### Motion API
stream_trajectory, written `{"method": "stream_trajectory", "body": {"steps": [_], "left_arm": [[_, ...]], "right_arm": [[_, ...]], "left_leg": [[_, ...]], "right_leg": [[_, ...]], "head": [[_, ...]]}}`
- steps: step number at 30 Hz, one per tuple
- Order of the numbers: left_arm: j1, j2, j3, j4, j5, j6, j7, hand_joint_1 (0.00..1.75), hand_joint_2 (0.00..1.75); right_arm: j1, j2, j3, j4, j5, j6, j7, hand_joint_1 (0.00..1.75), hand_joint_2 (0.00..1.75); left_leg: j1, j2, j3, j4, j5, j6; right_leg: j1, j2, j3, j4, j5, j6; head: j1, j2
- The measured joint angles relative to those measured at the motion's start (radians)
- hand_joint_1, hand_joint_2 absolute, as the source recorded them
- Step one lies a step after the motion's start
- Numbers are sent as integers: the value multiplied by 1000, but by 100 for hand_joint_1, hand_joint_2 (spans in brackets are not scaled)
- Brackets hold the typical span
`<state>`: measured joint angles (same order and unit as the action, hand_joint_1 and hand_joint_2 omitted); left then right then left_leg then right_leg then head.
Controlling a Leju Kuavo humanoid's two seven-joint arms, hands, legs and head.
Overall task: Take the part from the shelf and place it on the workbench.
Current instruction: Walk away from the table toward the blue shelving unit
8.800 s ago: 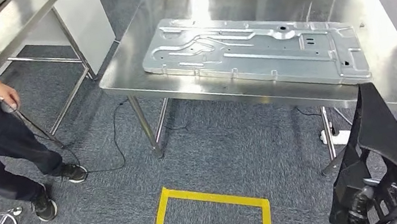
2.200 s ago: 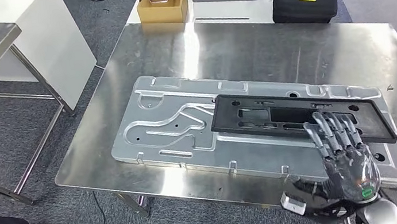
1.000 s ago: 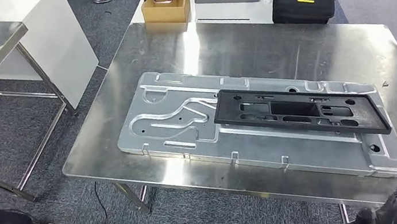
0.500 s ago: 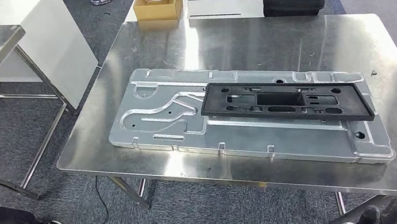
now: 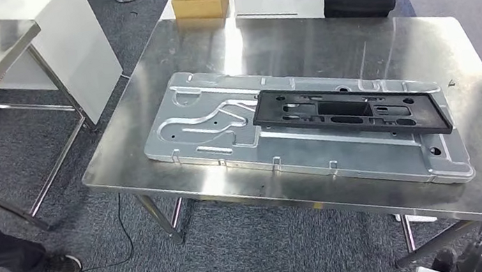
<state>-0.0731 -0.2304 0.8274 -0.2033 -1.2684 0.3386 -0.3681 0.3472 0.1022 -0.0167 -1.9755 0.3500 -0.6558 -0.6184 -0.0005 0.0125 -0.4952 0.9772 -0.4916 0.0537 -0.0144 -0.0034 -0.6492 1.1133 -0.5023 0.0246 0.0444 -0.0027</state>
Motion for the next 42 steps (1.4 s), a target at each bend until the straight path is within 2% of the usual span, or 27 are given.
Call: {"method": "stream_trajectory", "body": {"steps": [2, 3, 4, 5, 7, 9, 10, 13, 14, 16, 18, 19, 20, 21, 23, 24, 26, 28, 29, 31, 33, 34, 35, 37, 39, 40, 42], "left_arm": [[-1, 0, 0, 0, 0, 0, 0, 0, 0], [0, 0, 0, 0, 0, 0, 0, 0, 0], [0, 0, 0, 0, 0, 0, 0, 0, 0], [1, 0, 0, 0, 0, 0, 0, 0, 0], [1, 0, 0, 0, 0, 0, 0, 0, 0], [0, 0, 0, 0, 0, 1, 0, 0, 0], [-1, 0, 1, 0, 1, 1, 0, 0, 0], [1, 1, 3, 0, 3, 2, 0, 0, 0], [2, 1, 4, 0, 3, 3, 0, 0, 0], [4, 1, 5, 0, 3, 3, 0, 0, 0], [4, 1, 6, 0, 3, 4, 0, 0, 0], [4, 1, 7, 0, 3, 4, 0, 0, 0], [4, 1, 7, 0, 3, 4, 0, 0, 0], [4, 2, 8, 0, 3, 5, 0, 0, 0], [3, 3, 11, 0, 4, 7, 0, 0, 0], [1, 3, 11, 0, 5, 8, 0, 0, 0], [0, 4, 13, 0, 6, 9, 0, 0, 0], [1, 4, 15, 0, 6, 10, 0, 0, 0], [2, 4, 15, 0, 6, 10, 0, 0, 0], [2, 5, 17, 0, 6, 10, 0, 0, 0], [2, 5, 19, 0, 6, 10, 0, 0, 0], [2, 5, 20, 0, 6, 10, 0, 0, 0], [3, 5, 21, 0, 6, 10, 0, 0, 0], [3, 5, 21, 0, 6, 10, 0, 0, 0], [2, 5, 22, 0, 6, 10, 0, 0, 0], [2, 5, 22, 0, 6, 10, 0, 0, 0], [1, 5, 22, 0, 6, 10, 0, 0, 0]], "right_arm": [[1, 0, 0, 3, -1, 0, 0, 0, 0], [1, 0, 0, 5, -2, 0, 0, 0, 0], [1, 0, 0, 7, -2, 0, 0, 0, 0], [1, 0, 0, 8, -3, 0, 0, 0, 0], [1, 0, 0, 9, -4, 0, 0, 0, 0], [-1, 1, 0, 10, -5, 1, 0, 0, 0], [-1, 2, 0, 11, -5, 1, -1, 0, 0], [-1, 6, 0, 13, -6, 2, -2, 0, 0], [-1, 8, 0, 14, -6, 2, -2, 0, 0], [-2, 12, 0, 15, -6, 2, -2, 0, 0], [-2, 15, 0, 17, -6, 2, -3, 0, 0], [-2, 16, 0, 18, -6, 2, -3, 0, 0], [-2, 16, 0, 19, -6, 2, -3, 0, 0], [-2, 16, 0, 21, -6, 2, -3, 0, 0], [-2, 17, 0, 23, -6, 2, -3, 0, 0], [-2, 18, 0, 23, -5, 2, -3, 0, 0], [-3, 21, 0, 24, -5, 2, -3, 0, 0], [-3, 22, 1, 25, -4, 1, -3, 0, 0], [-2, 22, 1, 26, -4, 1, -3, 0, 0], [-2, 22, 1, 29, -3, 1, -2, 0, 0], [-2, 22, 1, 34, -3, 1, -1, 0, 0], [-2, 22, 1, 37, -3, 1, -1, 0, 0], [-2, 22, 1, 39, -3, 1, -1, 0, 0], [-2, 22, 1, 42, -3, 1, -1, 0, 0], [-4, 22, 1, 43, -3, 1, -1, 0, 0], [-5, 22, 1, 43, -2, 1, -1, 0, 0], [-5, 23, 1, 43, -2, 1, -1, 0, 0]], "left_leg": [[-2, 2, -21, 2, 15, 6], [-2, 3, -31, 5, 21, 5], [-2, 4, -43, 9, 27, 3], [-2, 4, -53, 14, 31, 1], [0, 3, -72, 27, 37, -4], [-2, 1, -86, 42, 42, -14], [-4, 1, -91, 46, 45, -20], [-2, -1, -102, 53, 50, -40], [0, -3, -112, 69, 30, -45], [4, -4, -144, 155, -53, -52], [4, -4, -173, 275, -130, -54], [4, -4, -174, 311, -138, -53], [4, -4, -158, 314, -126, -51], [4, -4, -124, 282, -100, -48], [1, -5, -24, 146, -56, -40], [-1, -6, 21, 78, -51, -36], [-6, -6, 58, 7, -57, -29], [-5, -5, 51, -5, -45, -18], [-4, -3, 46, -8, -36, -10], [-1, 1, 28, -12, -16, 4], [-4, 3, 4, -9, 0, 11], [-5, 4, -8, -5, 7, 11], [-5, 5, -21, 0, 14, 10], [-5, 4, -47, 17, 23, 6], [-7, 3, -70, 35, 28, -1], [-8, 3, -77, 43, 31, -7], [-8, 2, -86, 48, 41, -20]], "right_leg": [[-1, 2, -35, 119, -88, 8], [-3, 2, -42, 167, -108, 12], [-6, 2, -34, 183, -106, 15], [-9, 1, -6, 163, -87, 17], [-15, 1, 82, 44, -47, 20], [-12, 3, 146, -59, -38, 13], [-10, 4, 157, -84, -41, 7], [-7, 3, 141, -90, -27, -19], [-7, 2, 133, -92, -19, -30], [-6, -1, 112, -94, -1, -45], [-2, -3, 88, -93, 16, -50], [0, -4, 76, -91, 24, -51], [2, -4, 64, -90, 32, -50], [2, -4, 54, -88, 39, -49], [4, -4, 41, -84, 52, -44], [5, -4, 37, -82, 59, -39], [5, -6, 33, -83, 73, -27], [3, -7, 30, -84, 82, -15], [2, -5, 25, -75, 69, -10], [0, -2, 1, -3, -7, -4], [-1, -1, -31, 119, -92, 2], [-2, -1, -37, 166, -107, 5], [-3, -1, -28, 182, -98, 8], [-7, -1, 40, 110, -46, 9], [-6, -1, 128, -22, -28, 4], [-4, 0, 154, -68, -32, 1], [2, 1, 158, -93, -39, -8]], "head": [[0, 0], [0, 0], [0, 0], [0, 0], [0, 0], [0, 0], [0, 0], [-1, 0], [-1, 0], [-1, 0], [-1, 0], [-1, 0], [-1, 0], [-1, 0], [-2, 0], [-1, 0], [-1, 0], [-1, 0], [0, 0], [0, 0], [1, 0], [0, 0], [0, 0], [0, 0], [0, 0], [0, 0], [-1, 0]]}}
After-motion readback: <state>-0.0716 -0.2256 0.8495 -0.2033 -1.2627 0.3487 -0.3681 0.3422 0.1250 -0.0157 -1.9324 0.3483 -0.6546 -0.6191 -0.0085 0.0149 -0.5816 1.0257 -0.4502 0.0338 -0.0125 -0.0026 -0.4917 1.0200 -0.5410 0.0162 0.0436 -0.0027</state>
